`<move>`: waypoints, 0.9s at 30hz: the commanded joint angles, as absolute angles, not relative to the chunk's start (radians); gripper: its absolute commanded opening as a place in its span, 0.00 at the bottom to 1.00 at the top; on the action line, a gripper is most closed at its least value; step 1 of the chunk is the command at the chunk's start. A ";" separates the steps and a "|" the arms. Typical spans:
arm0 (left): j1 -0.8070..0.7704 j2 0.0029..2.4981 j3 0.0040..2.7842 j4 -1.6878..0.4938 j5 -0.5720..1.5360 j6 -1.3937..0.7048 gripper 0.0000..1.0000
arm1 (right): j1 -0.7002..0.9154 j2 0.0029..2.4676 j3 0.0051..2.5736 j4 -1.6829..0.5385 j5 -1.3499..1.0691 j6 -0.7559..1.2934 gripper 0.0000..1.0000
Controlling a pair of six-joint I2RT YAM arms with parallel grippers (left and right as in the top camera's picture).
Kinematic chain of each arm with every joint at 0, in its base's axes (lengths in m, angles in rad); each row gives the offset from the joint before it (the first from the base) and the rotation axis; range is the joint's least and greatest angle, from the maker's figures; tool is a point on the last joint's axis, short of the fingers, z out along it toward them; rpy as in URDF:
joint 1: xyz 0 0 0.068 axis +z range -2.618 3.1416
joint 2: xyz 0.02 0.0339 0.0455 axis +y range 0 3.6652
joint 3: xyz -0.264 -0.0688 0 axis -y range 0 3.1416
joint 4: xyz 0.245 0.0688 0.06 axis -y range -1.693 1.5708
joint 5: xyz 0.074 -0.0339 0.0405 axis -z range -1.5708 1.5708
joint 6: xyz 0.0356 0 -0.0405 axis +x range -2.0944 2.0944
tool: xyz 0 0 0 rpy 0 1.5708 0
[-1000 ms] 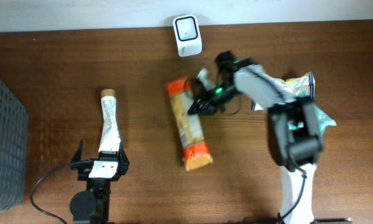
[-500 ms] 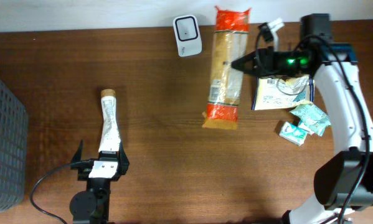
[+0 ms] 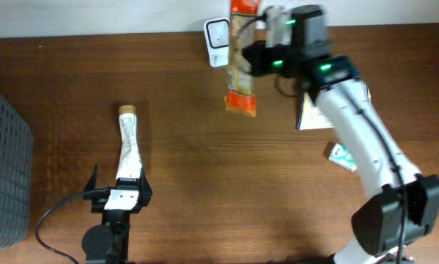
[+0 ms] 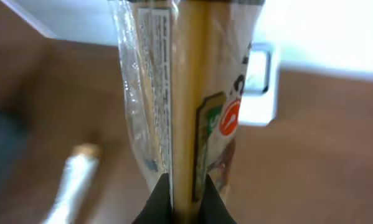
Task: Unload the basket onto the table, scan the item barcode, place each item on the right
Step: 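Lift the pasta pack and hold it under the scanner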
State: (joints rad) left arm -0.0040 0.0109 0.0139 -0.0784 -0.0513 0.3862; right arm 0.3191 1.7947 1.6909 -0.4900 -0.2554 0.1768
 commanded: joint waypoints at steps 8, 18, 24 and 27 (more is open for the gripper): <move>0.001 0.006 0.009 -0.079 -0.048 0.398 0.99 | 0.530 2.028 1.716 0.255 0.503 -0.767 0.04; 0.001 0.006 0.009 -0.079 -0.048 0.398 0.99 | 0.528 2.208 1.716 0.628 0.321 -1.024 0.04; 0.001 0.006 0.009 -0.079 -0.048 0.398 0.99 | 0.521 2.230 1.716 0.621 0.264 -1.024 0.04; 0.001 0.006 0.009 -0.079 -0.048 0.398 0.99 | 0.509 2.239 1.716 0.564 0.254 -1.024 0.04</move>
